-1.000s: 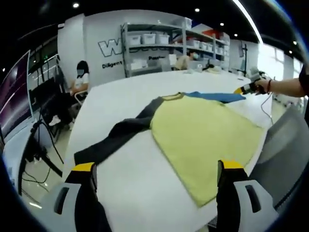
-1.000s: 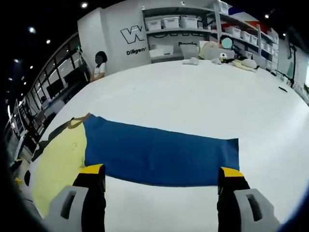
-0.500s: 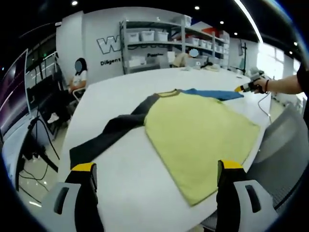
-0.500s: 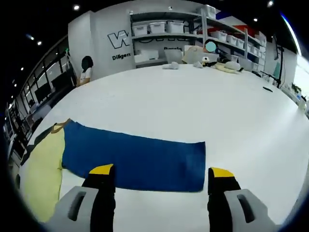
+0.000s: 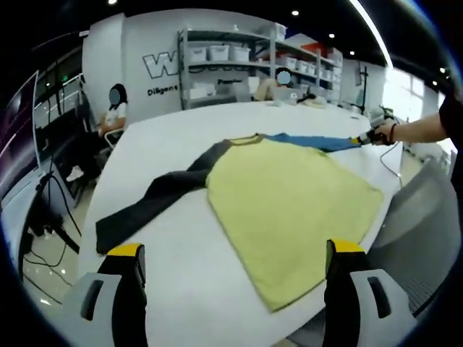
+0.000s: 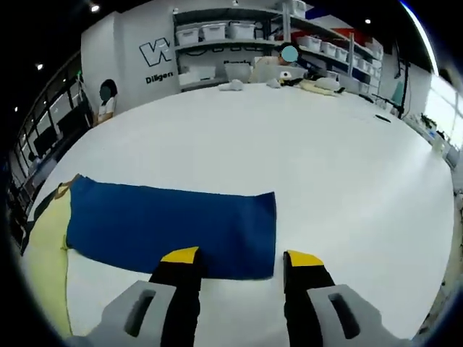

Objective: Fold the garment on the visible template until the final outline fits inside the template.

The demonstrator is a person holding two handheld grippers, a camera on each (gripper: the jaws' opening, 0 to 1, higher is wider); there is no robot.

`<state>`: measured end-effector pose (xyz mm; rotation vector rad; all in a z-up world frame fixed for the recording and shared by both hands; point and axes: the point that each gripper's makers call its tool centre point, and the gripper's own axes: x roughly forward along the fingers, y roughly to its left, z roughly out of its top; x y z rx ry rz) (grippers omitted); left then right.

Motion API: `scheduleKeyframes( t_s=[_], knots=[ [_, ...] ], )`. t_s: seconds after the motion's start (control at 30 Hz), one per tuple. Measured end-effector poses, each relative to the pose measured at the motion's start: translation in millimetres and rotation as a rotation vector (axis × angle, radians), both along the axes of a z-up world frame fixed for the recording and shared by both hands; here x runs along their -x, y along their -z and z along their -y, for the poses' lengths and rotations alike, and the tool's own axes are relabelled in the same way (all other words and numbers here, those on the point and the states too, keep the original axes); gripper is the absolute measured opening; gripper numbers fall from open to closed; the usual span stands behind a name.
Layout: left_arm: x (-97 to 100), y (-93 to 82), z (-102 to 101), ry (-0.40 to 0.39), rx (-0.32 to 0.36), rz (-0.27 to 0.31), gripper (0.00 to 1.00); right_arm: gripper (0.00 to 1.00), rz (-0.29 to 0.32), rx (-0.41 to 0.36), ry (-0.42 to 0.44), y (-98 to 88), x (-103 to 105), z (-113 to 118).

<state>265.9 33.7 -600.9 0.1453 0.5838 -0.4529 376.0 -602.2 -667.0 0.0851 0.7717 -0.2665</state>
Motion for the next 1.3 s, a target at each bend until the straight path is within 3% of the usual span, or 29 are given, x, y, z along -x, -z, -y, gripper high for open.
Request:
scheduleKeyframes(
  t_s=[0.2,0.33,0.5,0.73,1.0,1.07,1.23,1.3],
  knots=[
    [3.1,2.7,6,0.016,0.003,-0.012,0.99,0.21,0.023,0.001,0.024,-1.4,1,2],
    [4.9,3.1,11,0.034,0.019,-0.019,0.99,0.02,0.036,-0.004,0.076,0.3,5,13],
    [7.9,4.8,14,0.049,0.019,-0.030,0.98,0.00,0.043,-0.102,0.099,-0.2,3,5],
    [12.2,8.0,15,0.059,0.008,-0.042,0.97,0.00,0.049,-0.156,0.088,-12.0,-3,-8],
    [13.8,10.5,21,0.083,0.009,-0.043,0.97,0.00,0.044,-0.123,-0.010,-28.3,-17,-28],
    [13.9,10.4,23,0.092,0.016,-0.042,0.97,0.00,0.035,-0.071,-0.059,-34.1,-22,-32],
    [14.4,9.6,25,0.102,0.016,-0.043,0.97,0.00,0.042,-0.053,-0.115,-43.1,-35,-47],
    [14.3,8.8,24,0.100,0.017,-0.041,0.97,0.00,0.042,-0.014,-0.156,-46.6,-42,-51]
  ],
)
